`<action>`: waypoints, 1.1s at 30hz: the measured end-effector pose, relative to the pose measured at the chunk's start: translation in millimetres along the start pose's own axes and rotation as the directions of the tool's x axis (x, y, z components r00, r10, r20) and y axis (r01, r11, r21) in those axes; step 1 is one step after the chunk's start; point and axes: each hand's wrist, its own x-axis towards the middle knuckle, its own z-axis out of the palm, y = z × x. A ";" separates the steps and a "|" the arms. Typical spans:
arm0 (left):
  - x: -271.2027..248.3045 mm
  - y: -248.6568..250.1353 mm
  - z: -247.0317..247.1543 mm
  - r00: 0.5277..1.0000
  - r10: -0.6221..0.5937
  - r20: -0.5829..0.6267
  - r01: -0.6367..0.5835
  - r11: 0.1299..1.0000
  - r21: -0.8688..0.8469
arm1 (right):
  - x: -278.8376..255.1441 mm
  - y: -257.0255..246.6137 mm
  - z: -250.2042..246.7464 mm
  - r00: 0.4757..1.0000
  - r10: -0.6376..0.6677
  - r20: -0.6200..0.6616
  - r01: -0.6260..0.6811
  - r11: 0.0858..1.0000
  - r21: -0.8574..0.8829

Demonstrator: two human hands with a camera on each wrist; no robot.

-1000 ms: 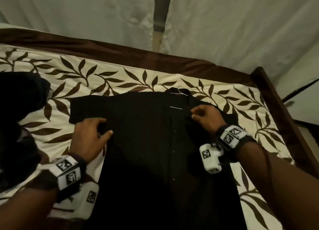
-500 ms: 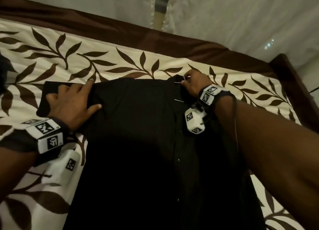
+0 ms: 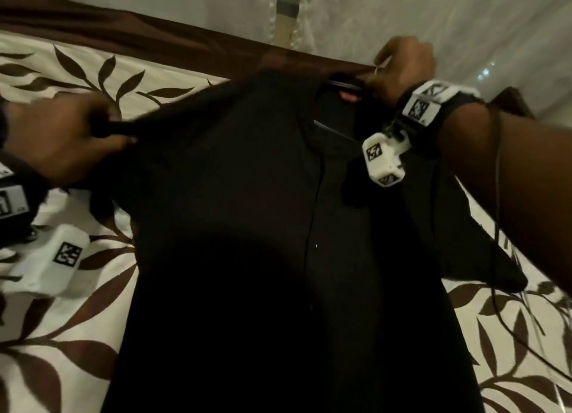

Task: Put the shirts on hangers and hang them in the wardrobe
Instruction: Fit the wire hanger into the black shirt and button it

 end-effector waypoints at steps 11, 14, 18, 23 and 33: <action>-47.4 75.4 -11.4 0.984 -0.179 -0.015 0.175 0.973 -0.150 | -13.1 -28.9 -7.5 0.994 -0.089 0.065 0.080 0.990 0.120; -116.8 113.2 3.5 0.975 -0.102 0.195 0.160 0.939 -0.306 | -102.5 -22.0 -6.2 0.979 -0.150 0.138 0.112 0.962 0.251; -215.0 153.1 37.0 0.884 0.005 0.467 0.179 0.919 -0.351 | -254.9 8.0 -19.4 0.963 -0.120 0.243 0.019 0.925 0.379; -327.4 194.8 65.9 0.728 0.244 0.641 -0.091 0.961 -0.263 | -446.5 17.7 -45.5 0.925 0.023 0.378 -0.169 0.919 0.357; -385.9 206.3 58.1 0.775 0.076 0.628 -0.099 0.995 0.002 | -567.4 -25.6 -71.4 0.835 0.055 0.547 -0.130 0.987 0.099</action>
